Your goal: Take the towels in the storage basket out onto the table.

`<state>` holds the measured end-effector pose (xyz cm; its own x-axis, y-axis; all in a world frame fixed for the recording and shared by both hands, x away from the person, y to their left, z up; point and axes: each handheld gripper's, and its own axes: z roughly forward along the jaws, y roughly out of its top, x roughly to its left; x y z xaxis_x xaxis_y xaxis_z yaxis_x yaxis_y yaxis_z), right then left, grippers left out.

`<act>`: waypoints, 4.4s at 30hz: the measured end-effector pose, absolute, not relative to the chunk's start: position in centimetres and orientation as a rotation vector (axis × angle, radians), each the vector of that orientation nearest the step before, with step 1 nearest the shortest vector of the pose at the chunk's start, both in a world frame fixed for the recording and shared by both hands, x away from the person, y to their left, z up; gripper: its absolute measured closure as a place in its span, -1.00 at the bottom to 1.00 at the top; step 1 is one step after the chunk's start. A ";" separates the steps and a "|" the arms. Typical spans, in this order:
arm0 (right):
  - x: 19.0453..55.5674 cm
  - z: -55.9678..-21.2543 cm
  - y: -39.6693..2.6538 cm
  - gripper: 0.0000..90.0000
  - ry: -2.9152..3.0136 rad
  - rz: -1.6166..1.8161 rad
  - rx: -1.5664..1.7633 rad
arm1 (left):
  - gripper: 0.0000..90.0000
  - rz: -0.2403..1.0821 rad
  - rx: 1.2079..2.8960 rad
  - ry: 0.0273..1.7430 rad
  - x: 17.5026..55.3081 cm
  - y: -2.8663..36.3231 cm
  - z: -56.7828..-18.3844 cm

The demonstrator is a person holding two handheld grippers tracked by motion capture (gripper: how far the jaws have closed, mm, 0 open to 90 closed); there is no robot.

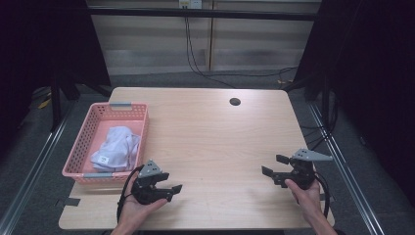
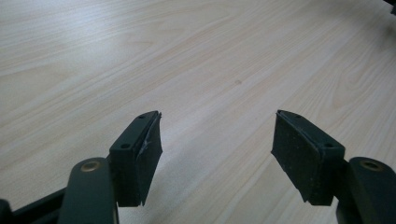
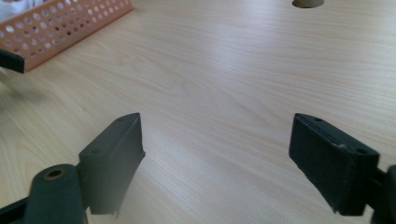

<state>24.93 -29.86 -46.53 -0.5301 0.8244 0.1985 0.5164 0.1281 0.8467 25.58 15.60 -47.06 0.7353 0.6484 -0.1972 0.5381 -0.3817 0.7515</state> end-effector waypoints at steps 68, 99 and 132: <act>24.4 -47.0 -28.3 -0.46 2.251 1.399 1.246 | -0.78 0.080 2.292 1.322 38.8 30.3 -42.7; 24.3 -47.0 -28.0 -0.41 2.284 1.382 1.221 | -0.78 -0.067 2.608 1.533 41.6 27.0 -46.4; 24.4 -47.0 -28.2 -0.46 2.274 1.381 1.248 | -0.09 -0.123 2.456 1.544 41.3 29.3 -45.2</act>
<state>24.38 -28.17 -47.03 -0.6223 0.7453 0.2393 0.5559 0.2056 0.8054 41.26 29.26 -45.18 0.4391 0.8769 -0.1956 0.8968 -0.4145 0.1549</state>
